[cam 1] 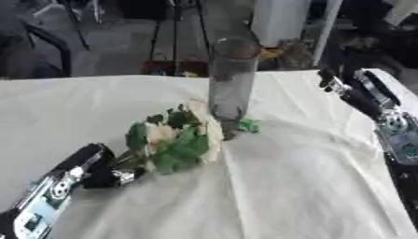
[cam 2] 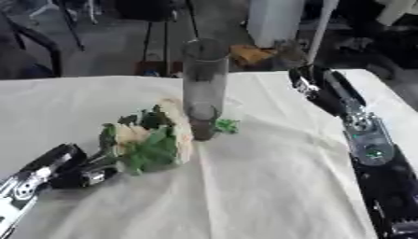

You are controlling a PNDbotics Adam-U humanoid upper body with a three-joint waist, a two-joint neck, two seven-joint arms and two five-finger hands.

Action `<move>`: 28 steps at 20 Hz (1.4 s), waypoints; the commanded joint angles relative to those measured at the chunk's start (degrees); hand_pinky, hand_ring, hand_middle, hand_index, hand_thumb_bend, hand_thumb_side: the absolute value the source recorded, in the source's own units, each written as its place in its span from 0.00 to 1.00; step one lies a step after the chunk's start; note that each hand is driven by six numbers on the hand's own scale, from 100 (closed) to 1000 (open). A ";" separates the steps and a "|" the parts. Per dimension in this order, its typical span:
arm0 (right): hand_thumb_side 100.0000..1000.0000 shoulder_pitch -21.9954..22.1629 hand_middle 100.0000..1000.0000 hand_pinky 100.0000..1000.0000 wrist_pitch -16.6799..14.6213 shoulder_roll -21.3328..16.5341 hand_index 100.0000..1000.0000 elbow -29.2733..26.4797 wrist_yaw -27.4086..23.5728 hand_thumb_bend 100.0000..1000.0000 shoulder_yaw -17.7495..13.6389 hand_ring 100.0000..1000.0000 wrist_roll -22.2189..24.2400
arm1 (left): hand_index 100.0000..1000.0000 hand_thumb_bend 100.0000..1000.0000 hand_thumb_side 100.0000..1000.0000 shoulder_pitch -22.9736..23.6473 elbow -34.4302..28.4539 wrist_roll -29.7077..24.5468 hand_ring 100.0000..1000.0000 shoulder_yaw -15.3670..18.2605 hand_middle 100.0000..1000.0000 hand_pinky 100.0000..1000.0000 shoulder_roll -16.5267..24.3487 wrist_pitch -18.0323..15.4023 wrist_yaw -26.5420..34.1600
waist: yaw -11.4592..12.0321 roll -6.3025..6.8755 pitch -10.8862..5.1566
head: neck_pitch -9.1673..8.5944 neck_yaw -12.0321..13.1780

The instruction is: Arrange flowers into the vase.

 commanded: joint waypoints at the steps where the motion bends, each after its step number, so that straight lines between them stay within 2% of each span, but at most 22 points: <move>1: 0.76 -1.14 0.48 0.59 -0.19 -0.82 0.70 -0.48 -0.14 0.29 -0.46 0.60 0.02 | 0.00 0.83 0.90 -1.33 -1.25 0.98 0.00 1.39 0.00 0.00 0.37 -0.47 -0.09 | 0.02 0.04 -0.51 | 0.14 -0.15; 2: 0.76 -1.12 0.48 0.59 -0.18 -0.84 0.70 -0.46 -0.13 0.29 -0.45 0.60 0.03 | 0.00 0.82 0.90 -1.56 -1.69 1.22 0.00 1.69 0.00 0.00 0.43 -0.57 0.09 | 0.04 0.05 -0.51 | 0.15 -0.17; 5: 0.76 -1.09 0.48 0.59 -0.18 -0.89 0.70 -0.44 -0.13 0.29 -0.49 0.60 -0.01 | 0.00 0.69 0.91 -2.30 -3.41 1.92 0.00 2.61 0.00 0.00 0.68 -0.60 1.59 | 0.08 0.06 -0.55 | 0.13 -0.30; 9: 0.76 -1.05 0.48 0.59 -0.19 -0.92 0.70 -0.41 -0.10 0.29 -0.51 0.60 -0.04 | 0.00 0.64 0.95 -3.17 -5.29 1.62 0.00 3.45 0.00 0.00 0.80 0.27 6.83 | 0.10 0.06 -0.60 | 0.09 -0.58; 20: 0.76 -1.00 0.48 0.59 -0.21 -1.00 0.70 -0.31 -0.05 0.29 -0.54 0.60 -0.09 | 0.00 0.61 0.98 -6.03 -9.14 1.49 0.00 5.85 0.00 0.00 1.71 3.18 18.51 | 0.04 -0.01 -0.74 | -0.16 -0.98; 26: 0.76 -0.96 0.48 0.59 -0.27 -0.82 0.70 -0.24 -0.03 0.29 -0.47 0.60 -0.02 | 0.00 0.61 0.96 -10.15 -10.30 3.59 0.00 7.55 0.00 0.00 1.76 4.36 24.05 | -0.15 -0.12 -0.93 | -0.50 -1.00; 27: 0.76 -0.96 0.48 0.59 -0.28 -0.79 0.70 -0.22 -0.03 0.29 -0.45 0.60 0.00 | 0.00 0.64 0.98 -10.87 -10.34 4.03 0.00 7.71 0.00 0.00 1.76 4.49 24.79 | -0.19 -0.14 -0.96 | -0.53 -1.00; 28: 0.76 -0.95 0.48 0.59 -0.29 -0.76 0.70 -0.20 -0.03 0.29 -0.43 0.60 0.02 | 0.00 0.62 0.94 -11.73 -10.37 4.46 0.00 7.83 0.00 0.00 1.71 4.56 25.59 | -0.27 -0.17 -0.99 | -0.59 -0.97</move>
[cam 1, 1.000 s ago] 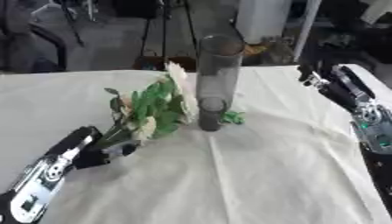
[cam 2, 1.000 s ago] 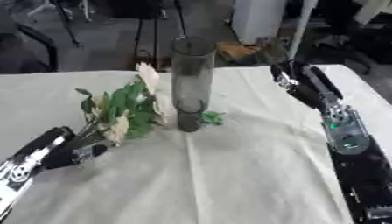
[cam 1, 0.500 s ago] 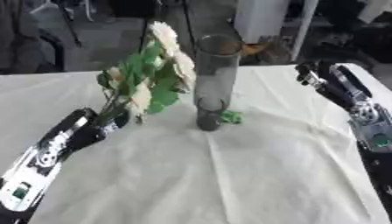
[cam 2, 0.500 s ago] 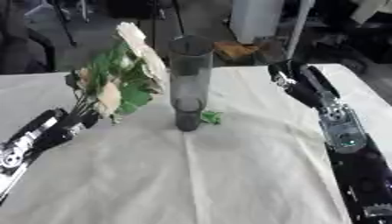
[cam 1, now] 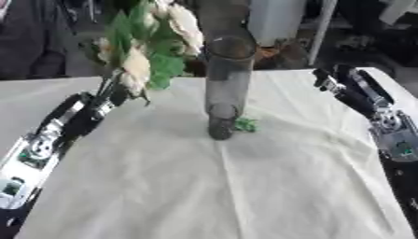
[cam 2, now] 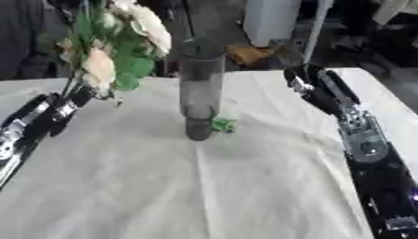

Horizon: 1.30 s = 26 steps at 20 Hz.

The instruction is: Arrange flowers into the vase.

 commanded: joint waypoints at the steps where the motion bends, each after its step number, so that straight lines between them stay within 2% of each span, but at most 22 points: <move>1: 0.76 -0.96 0.48 0.59 -0.28 -0.76 0.70 -0.51 -0.02 0.29 -0.37 0.60 0.07 | 0.00 0.62 0.94 -3.14 -1.40 1.50 0.00 1.20 0.00 0.00 1.49 0.25 2.84 | -0.19 -0.07 -0.89 | -0.60 0.00; 11: 0.76 -1.46 0.48 0.59 -0.49 -0.17 0.70 -0.52 0.01 0.29 0.02 0.60 0.52 | 0.00 0.69 0.83 -12.17 2.53 5.70 0.00 1.44 0.00 0.00 -0.81 -1.19 8.74 | -1.79 -0.02 -0.55 | -1.80 0.77; 14: 0.75 -1.80 0.48 0.59 -0.55 0.00 0.70 -0.56 0.05 0.29 0.18 0.60 0.73 | 0.00 0.77 0.73 -14.76 4.82 6.65 0.00 1.40 0.00 0.00 -1.66 -2.29 10.56 | -2.54 0.11 -0.24 | -2.36 1.15; 17: 0.75 -2.21 0.48 0.59 -0.62 0.21 0.70 -0.66 0.09 0.29 0.33 0.60 0.95 | 0.00 0.80 0.66 -17.19 7.47 7.62 0.00 1.57 0.00 0.00 -2.24 -3.46 11.68 | -3.37 0.25 0.21 | -3.10 1.58; 26: 0.75 -3.59 0.48 0.59 -0.80 0.45 0.70 -0.82 0.18 0.29 0.65 0.60 1.46 | 0.00 0.79 0.63 -23.71 13.20 12.86 0.00 2.78 0.00 0.00 -3.17 -9.78 15.33 | -6.29 0.78 1.86 | -5.22 2.78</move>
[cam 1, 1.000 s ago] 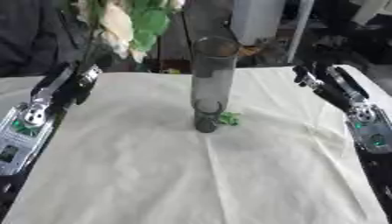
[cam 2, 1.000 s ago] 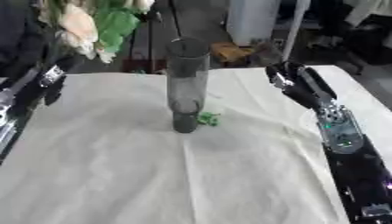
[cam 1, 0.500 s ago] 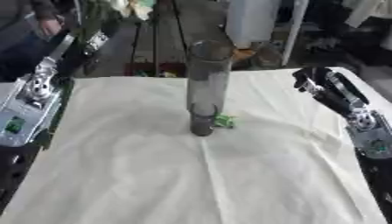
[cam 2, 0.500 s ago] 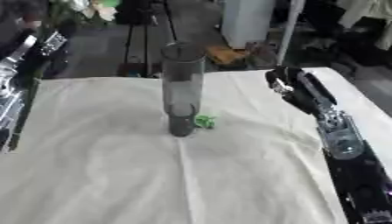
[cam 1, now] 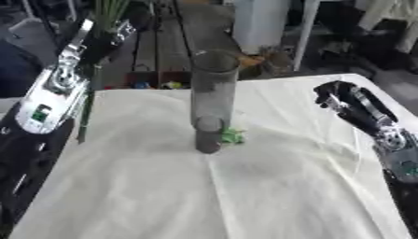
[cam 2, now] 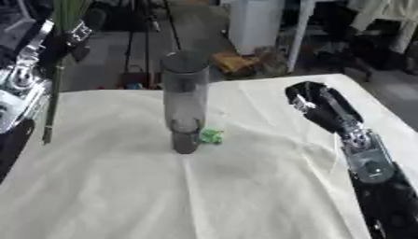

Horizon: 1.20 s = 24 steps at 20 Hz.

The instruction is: Arrange flowers into the vase.

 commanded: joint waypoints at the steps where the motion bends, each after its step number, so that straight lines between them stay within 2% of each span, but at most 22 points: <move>1: 0.75 -1.68 0.48 0.59 -0.15 -0.92 0.70 -0.85 0.17 0.29 0.03 0.60 0.26 | 0.00 0.79 0.63 -2.82 0.23 1.63 0.00 1.11 0.00 0.00 0.48 -2.40 2.19 | -0.56 0.13 -0.41 | -1.08 0.48; 6: 0.75 -2.18 0.48 0.59 -0.21 -0.89 0.70 -0.92 0.24 0.29 0.11 0.60 0.42 | 0.00 0.78 0.64 -5.13 0.20 3.64 0.00 1.54 0.00 0.00 1.08 -5.14 5.20 | -2.10 0.50 0.12 | -1.77 0.92; 12: 0.75 -2.26 0.48 0.59 -0.15 -0.79 0.70 -1.15 0.28 0.29 0.15 0.60 0.61 | 0.00 0.77 0.65 -7.52 -0.68 6.72 0.00 2.43 0.00 0.00 2.25 -10.15 10.47 | -3.78 1.04 0.18 | -2.06 1.15; 13: 0.75 -2.22 0.48 0.59 -0.12 -0.80 0.70 -1.20 0.28 0.29 0.12 0.60 0.61 | 0.00 0.80 0.65 -7.87 -0.97 7.49 0.00 2.75 0.00 0.00 2.52 -11.08 11.30 | -4.06 1.14 0.11 | -2.06 1.16; 14: 0.75 -2.19 0.48 0.59 -0.09 -0.78 0.70 -1.26 0.28 0.29 0.10 0.60 0.61 | 0.00 0.88 0.66 -8.19 -1.31 8.29 0.00 3.03 0.00 0.00 2.82 -12.07 12.07 | -4.34 1.22 0.06 | -2.09 1.15; 15: 0.75 -2.17 0.48 0.59 -0.06 -0.71 0.70 -1.34 0.27 0.29 0.09 0.60 0.62 | 0.00 0.90 0.66 -8.47 -1.67 9.11 0.00 3.27 0.00 0.00 3.14 -13.14 12.77 | -4.66 1.27 0.03 | -2.14 1.13; 19: 0.75 -2.14 0.48 0.59 0.01 -0.64 0.70 -1.49 0.29 0.29 0.09 0.60 0.72 | 0.00 0.88 0.68 -9.10 -2.78 12.29 0.00 3.98 0.00 0.00 4.00 -16.96 15.04 | -6.03 1.47 -0.07 | -2.25 1.22; 24: 0.75 -1.96 0.48 0.59 0.11 -0.64 0.70 -1.75 0.23 0.29 0.02 0.60 0.81 | 0.00 0.83 0.78 -9.21 -2.77 15.21 0.00 3.95 0.00 0.00 3.80 -20.72 16.74 | -7.12 1.96 -0.06 | -2.28 1.23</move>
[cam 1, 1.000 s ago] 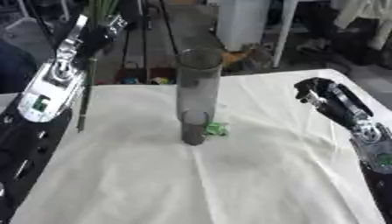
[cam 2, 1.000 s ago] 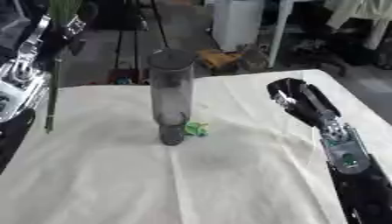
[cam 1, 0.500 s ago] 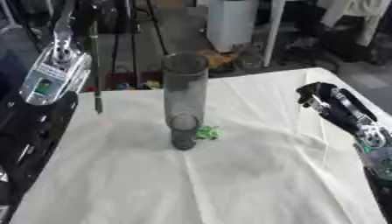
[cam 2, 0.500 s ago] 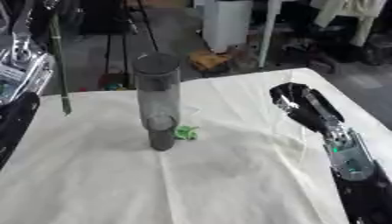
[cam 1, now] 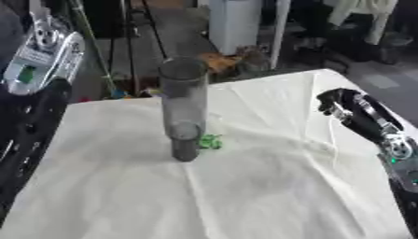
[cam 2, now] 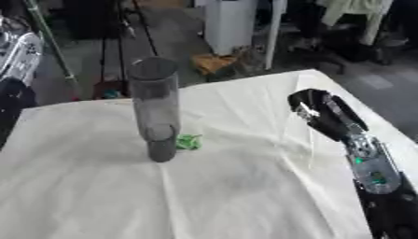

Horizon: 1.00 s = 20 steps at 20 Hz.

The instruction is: Arrange flowers into the vase.

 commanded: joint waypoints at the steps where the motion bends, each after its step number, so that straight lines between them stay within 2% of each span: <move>1: 0.75 -0.96 0.48 0.59 0.04 -0.70 0.70 -1.58 0.17 0.29 -0.12 0.60 0.25 | 0.00 0.82 0.79 -1.68 -0.81 1.41 0.00 0.50 0.00 0.00 1.35 -2.01 0.98 | -0.29 -0.04 -0.88 | -0.66 0.12; 13: 0.75 -0.68 0.48 0.59 0.31 -0.78 0.70 -2.07 0.07 0.29 -0.20 0.60 0.62 | 0.00 0.80 0.80 -1.66 0.14 1.39 0.00 -0.27 0.00 0.00 0.85 -2.87 2.71 | -1.20 0.80 -0.84 | -0.63 0.13; 20: 0.75 -0.39 0.48 0.59 0.51 -0.96 0.70 -2.18 0.04 0.29 -0.38 0.60 0.63 | 0.00 0.79 0.80 -1.35 -0.13 -0.37 0.00 -1.15 0.00 0.00 1.50 -1.73 7.26 | -0.84 1.04 -1.10 | -0.14 -0.18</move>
